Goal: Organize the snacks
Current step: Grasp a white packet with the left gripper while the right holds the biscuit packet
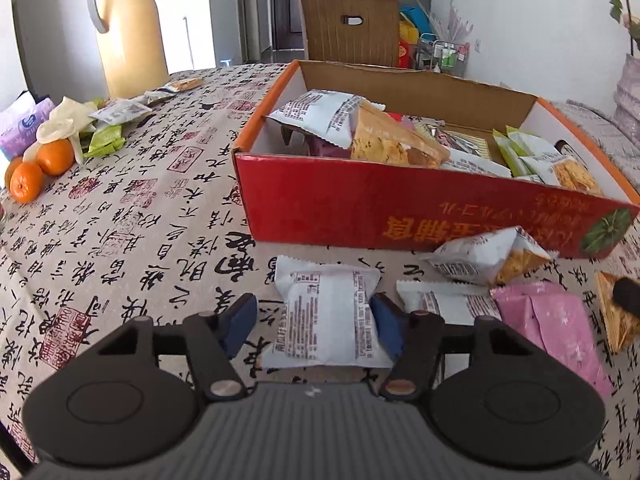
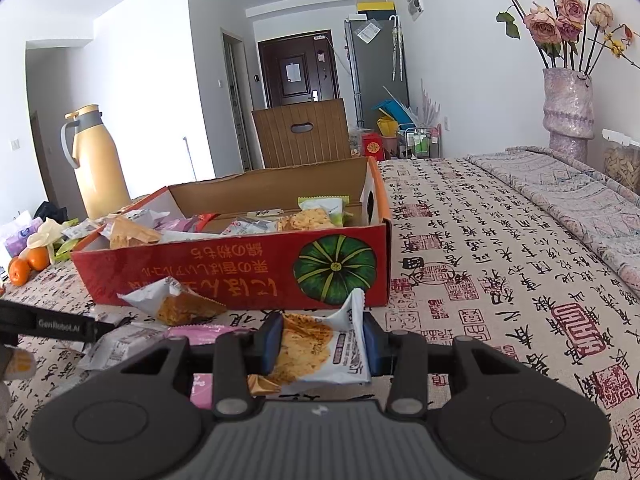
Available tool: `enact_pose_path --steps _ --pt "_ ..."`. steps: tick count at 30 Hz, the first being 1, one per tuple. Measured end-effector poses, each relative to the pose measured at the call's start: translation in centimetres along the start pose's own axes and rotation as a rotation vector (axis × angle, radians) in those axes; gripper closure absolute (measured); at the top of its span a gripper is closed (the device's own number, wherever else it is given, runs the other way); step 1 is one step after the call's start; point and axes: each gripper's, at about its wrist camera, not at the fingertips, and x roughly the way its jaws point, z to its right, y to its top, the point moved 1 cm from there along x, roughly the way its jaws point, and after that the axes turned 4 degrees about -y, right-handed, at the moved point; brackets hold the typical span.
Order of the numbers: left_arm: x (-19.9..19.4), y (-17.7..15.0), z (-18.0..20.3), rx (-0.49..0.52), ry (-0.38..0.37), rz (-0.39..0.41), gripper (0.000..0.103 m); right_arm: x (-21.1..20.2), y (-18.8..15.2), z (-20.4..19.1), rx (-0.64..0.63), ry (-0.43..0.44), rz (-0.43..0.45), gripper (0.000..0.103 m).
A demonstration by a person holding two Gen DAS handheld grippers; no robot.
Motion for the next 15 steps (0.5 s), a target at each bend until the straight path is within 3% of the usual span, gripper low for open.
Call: enact_pose_path --steps 1,2,15 --pt "-0.1 -0.1 0.1 0.006 -0.004 0.005 0.053 0.0 0.0 0.0 0.000 -0.001 0.000 0.063" --pt "-0.3 -0.1 0.1 0.013 -0.009 0.010 0.056 0.0 0.0 0.0 0.000 -0.001 0.001 0.063" --pt "-1.7 -0.6 -0.2 0.035 -0.003 0.053 0.058 -0.4 0.1 -0.2 -0.009 -0.010 0.022 0.063"
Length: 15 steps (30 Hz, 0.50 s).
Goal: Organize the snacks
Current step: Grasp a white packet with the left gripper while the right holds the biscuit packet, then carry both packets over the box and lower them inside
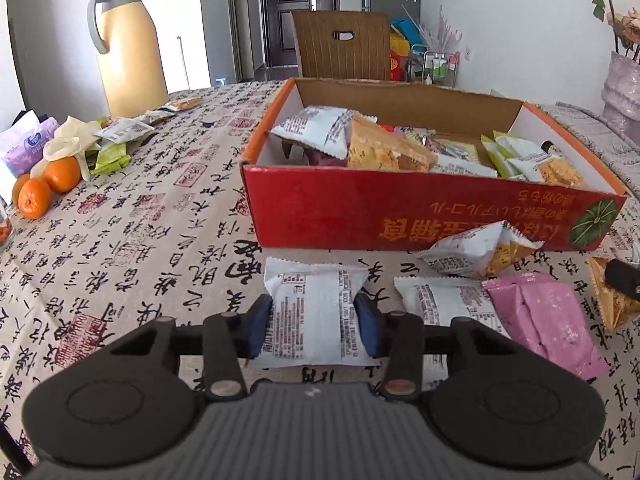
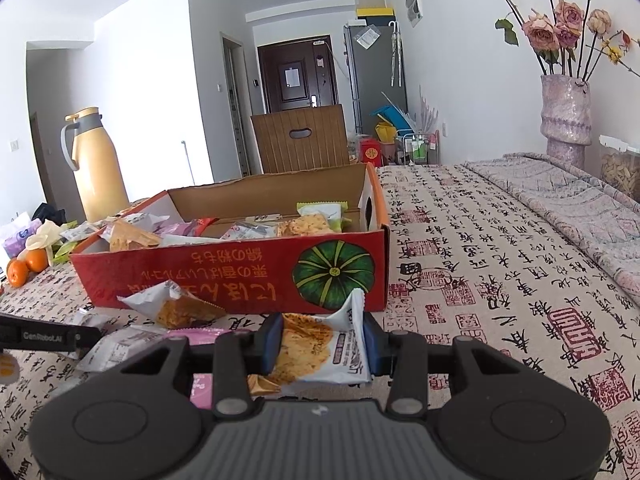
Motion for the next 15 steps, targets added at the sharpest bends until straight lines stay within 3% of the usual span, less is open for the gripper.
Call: enact_pose_path --steps 15 --pt "-4.2 2.2 0.9 0.041 -0.047 0.141 0.058 -2.2 1.9 -0.5 -0.016 -0.001 0.097 0.063"
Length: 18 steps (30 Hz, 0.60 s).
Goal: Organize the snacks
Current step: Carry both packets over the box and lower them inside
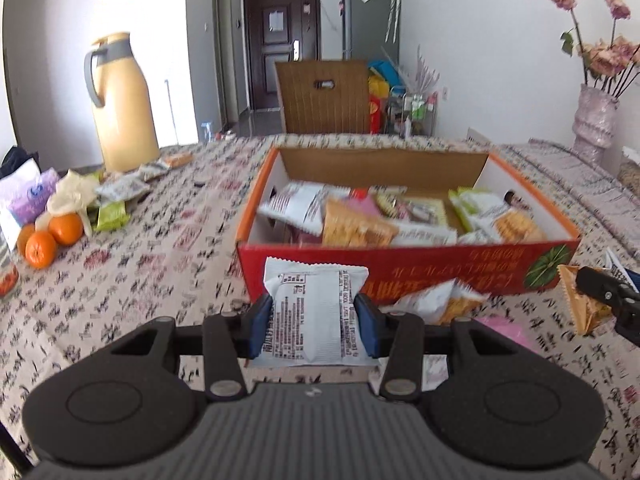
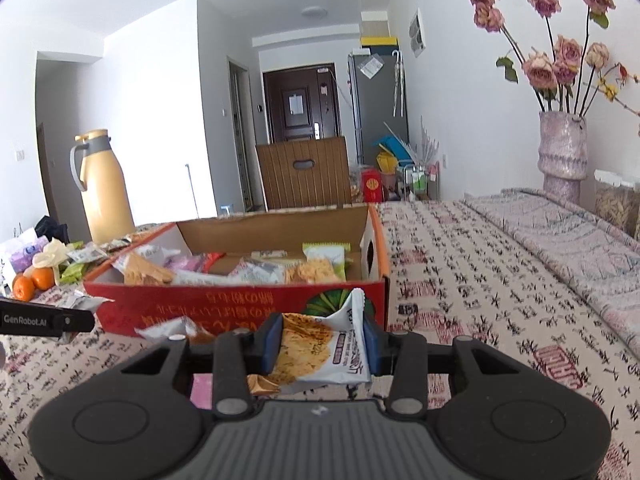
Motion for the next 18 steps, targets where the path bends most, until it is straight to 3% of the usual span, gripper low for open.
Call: enact_pose_path --steps 18 --pt "-0.4 6.0 2.6 0.050 -0.041 0.153 0.057 2.0 5.8 -2.9 -0.034 0.040 0.104 0.063"
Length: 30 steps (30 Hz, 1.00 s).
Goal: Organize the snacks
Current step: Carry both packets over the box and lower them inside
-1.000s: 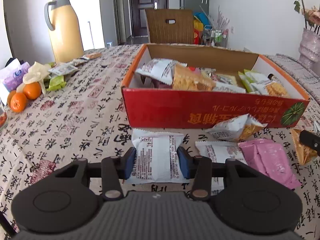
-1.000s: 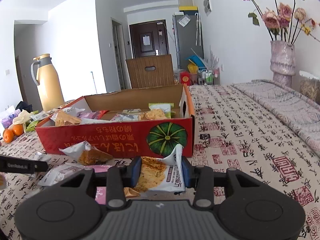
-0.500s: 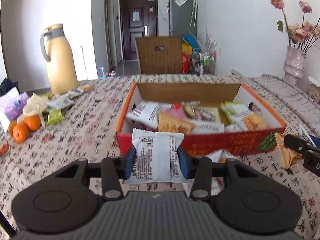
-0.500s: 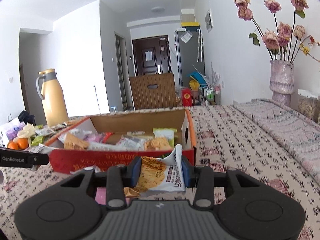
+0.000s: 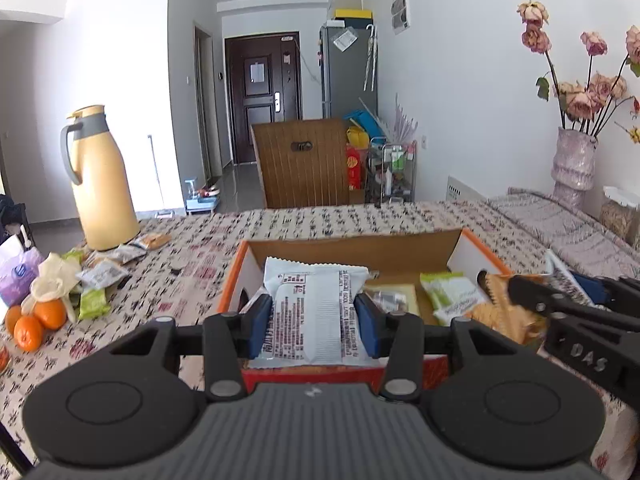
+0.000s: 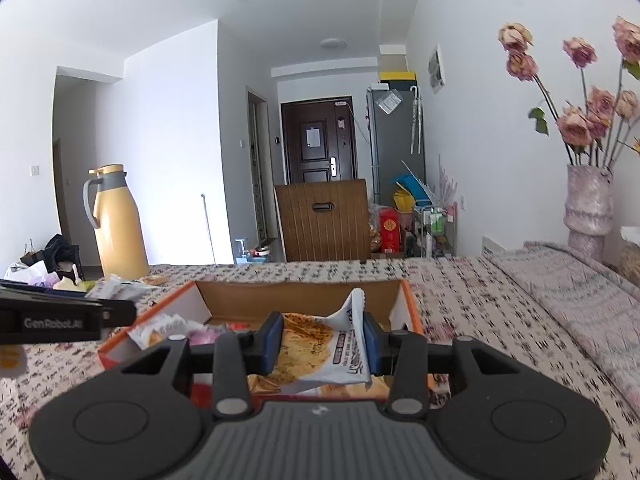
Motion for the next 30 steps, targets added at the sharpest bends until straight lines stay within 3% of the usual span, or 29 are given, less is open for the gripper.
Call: enact_pose_path --steps 17,30 --pt "5.5 3.2 0.2 -0.048 0.013 0.040 0.057 6.8 3.0 -1.4 0.000 0.002 0.007 0.063" --pt "9.9 1.2 -1.0 -0.073 -0.004 -0.003 0.057 10.7 0.9 -0.6 0.028 0.007 -0.080 0.063"
